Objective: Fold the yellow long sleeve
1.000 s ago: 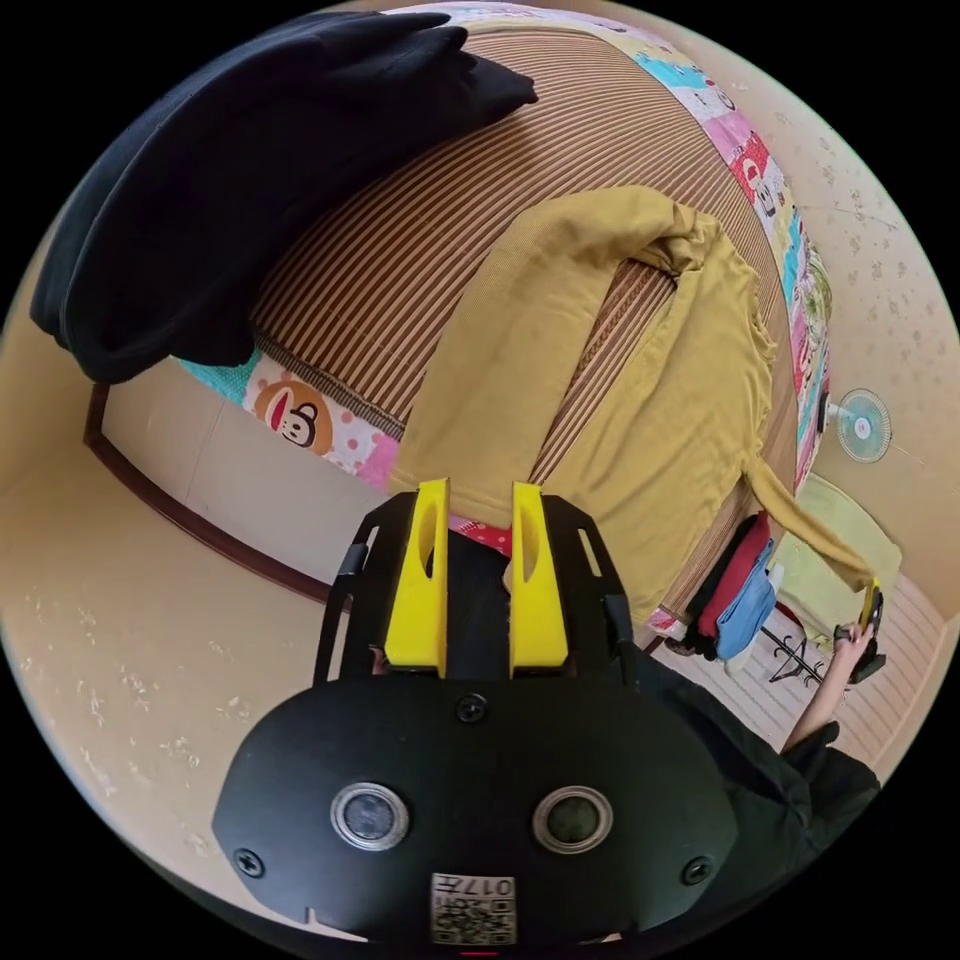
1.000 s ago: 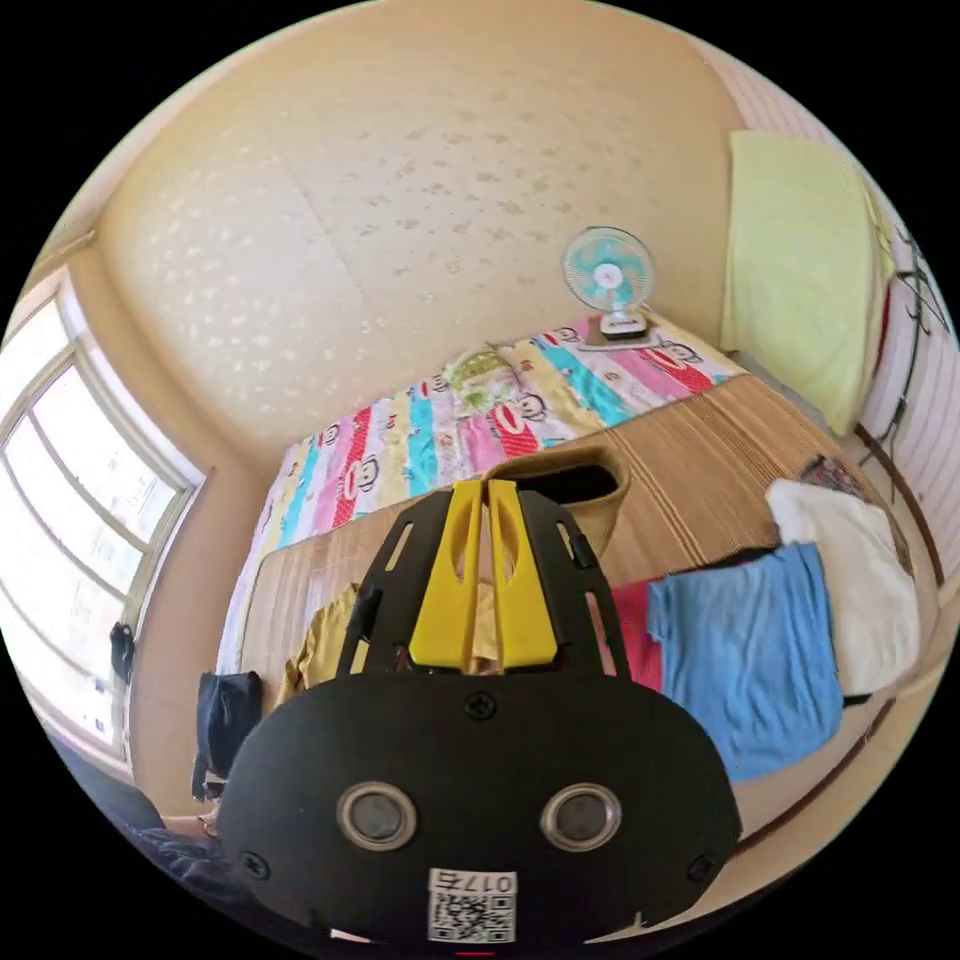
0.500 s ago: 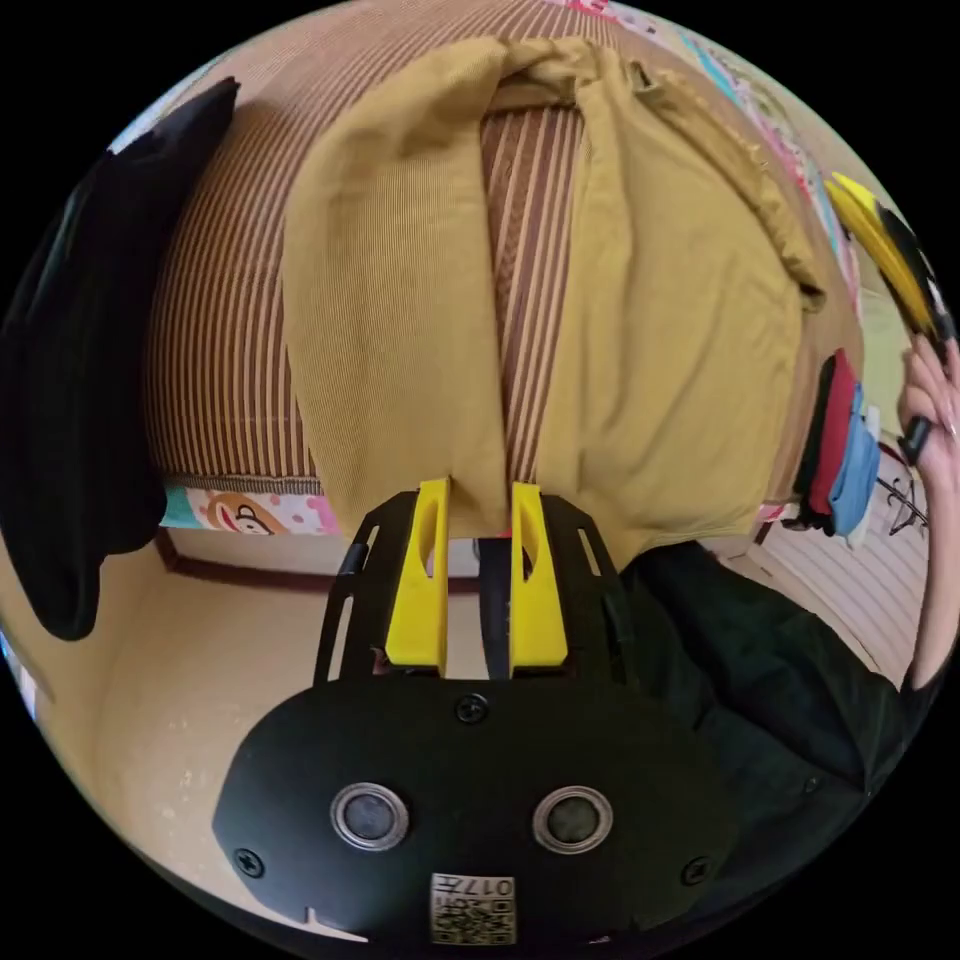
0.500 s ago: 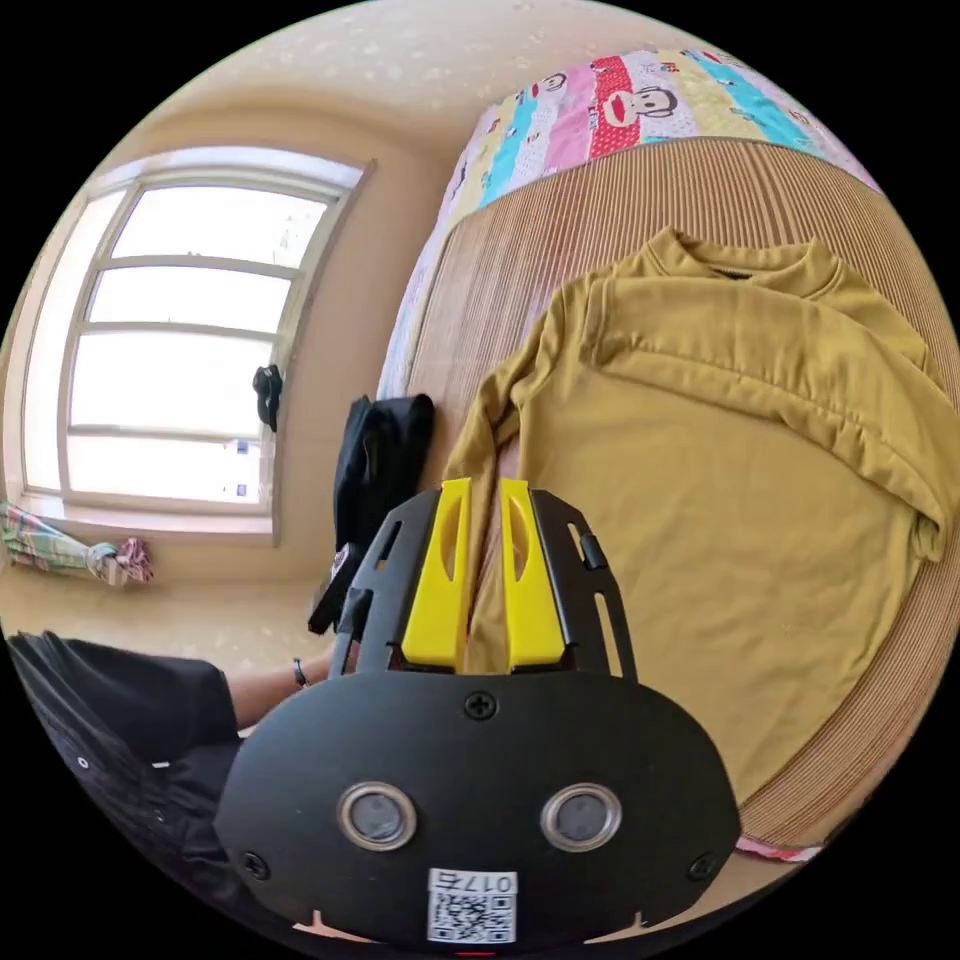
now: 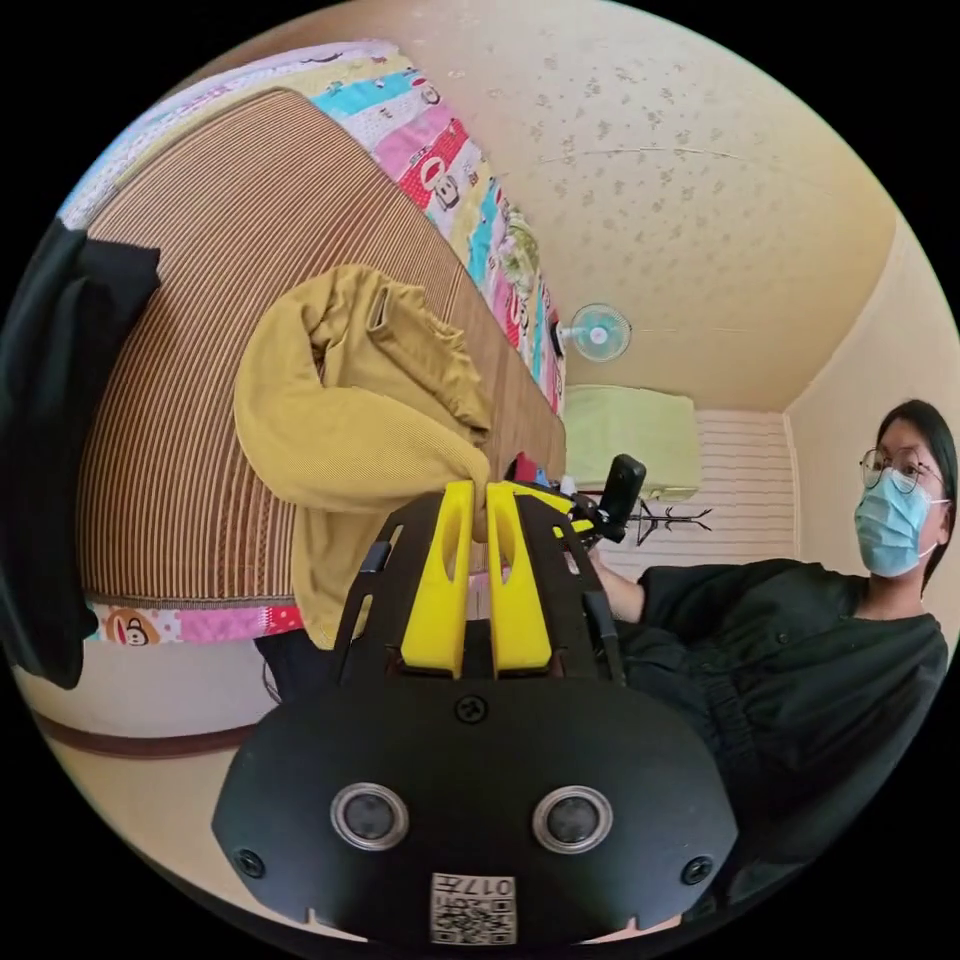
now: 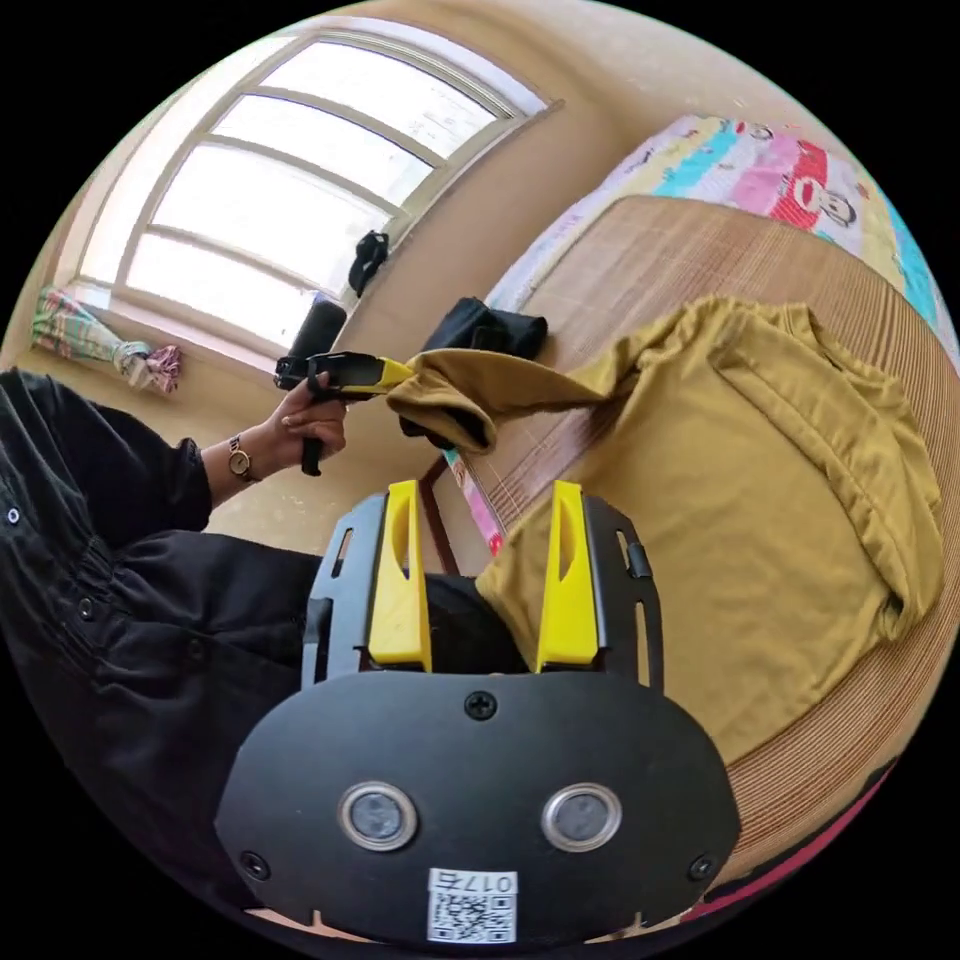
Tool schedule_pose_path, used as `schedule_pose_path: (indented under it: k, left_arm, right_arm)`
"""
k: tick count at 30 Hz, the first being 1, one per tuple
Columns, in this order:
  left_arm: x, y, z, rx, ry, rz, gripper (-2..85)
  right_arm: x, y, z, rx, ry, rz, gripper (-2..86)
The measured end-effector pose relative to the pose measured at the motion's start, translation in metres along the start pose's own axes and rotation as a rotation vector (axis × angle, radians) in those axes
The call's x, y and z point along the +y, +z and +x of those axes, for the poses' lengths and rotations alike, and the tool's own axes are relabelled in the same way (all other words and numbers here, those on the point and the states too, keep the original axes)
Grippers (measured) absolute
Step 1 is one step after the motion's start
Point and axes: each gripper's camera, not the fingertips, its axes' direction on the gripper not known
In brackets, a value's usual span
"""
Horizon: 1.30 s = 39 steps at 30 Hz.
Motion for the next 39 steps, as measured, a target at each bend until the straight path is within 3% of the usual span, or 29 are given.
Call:
schedule_pose_path:
  k: [3,5,8,10,15,21,27,32,37,39]
  left_arm:
    - [-0.015,0.008,0.031,0.062,0.047,0.03,2.7]
    - [-0.023,-0.003,0.047,0.088,0.051,0.165,5.2]
    - [-0.024,-0.027,0.059,0.083,0.099,0.306,8.8]
    - [-0.022,-0.029,0.055,0.023,0.067,0.301,9.7]
    - [-0.001,0.008,0.012,-0.079,-0.068,0.133,10.0]
    - [0.031,0.064,-0.065,-0.336,-0.261,-0.127,10.1]
    - [0.039,0.093,-0.114,-0.454,-0.247,-0.348,11.2]
    - [0.038,0.138,-0.151,-0.556,-0.158,-0.712,14.1]
    - [0.036,0.159,-0.174,-0.537,-0.101,-0.852,14.3]
    - [0.032,0.163,-0.176,-0.516,-0.067,-0.856,14.1]
  right_arm:
    - [-0.045,-0.005,-0.031,0.079,-0.15,0.057,11.8]
    - [-0.067,-0.015,-0.032,0.125,-0.198,0.064,7.3]
    - [-0.084,-0.077,-0.001,0.206,-0.118,0.206,4.4]
    - [-0.077,-0.138,0.043,0.265,-0.039,0.287,3.7]
    - [-0.019,-0.22,0.144,0.416,0.095,0.259,4.4]
    - [0.124,-0.205,0.282,0.428,0.683,-0.024,8.7]
    - [0.223,-0.158,0.245,0.302,0.794,-0.194,10.6]
    - [0.272,-0.115,0.199,0.183,0.81,-0.401,12.1]
    - [0.306,-0.09,0.182,0.142,0.83,-0.614,13.0]
    - [0.31,-0.093,0.187,0.129,0.853,-0.599,13.3]
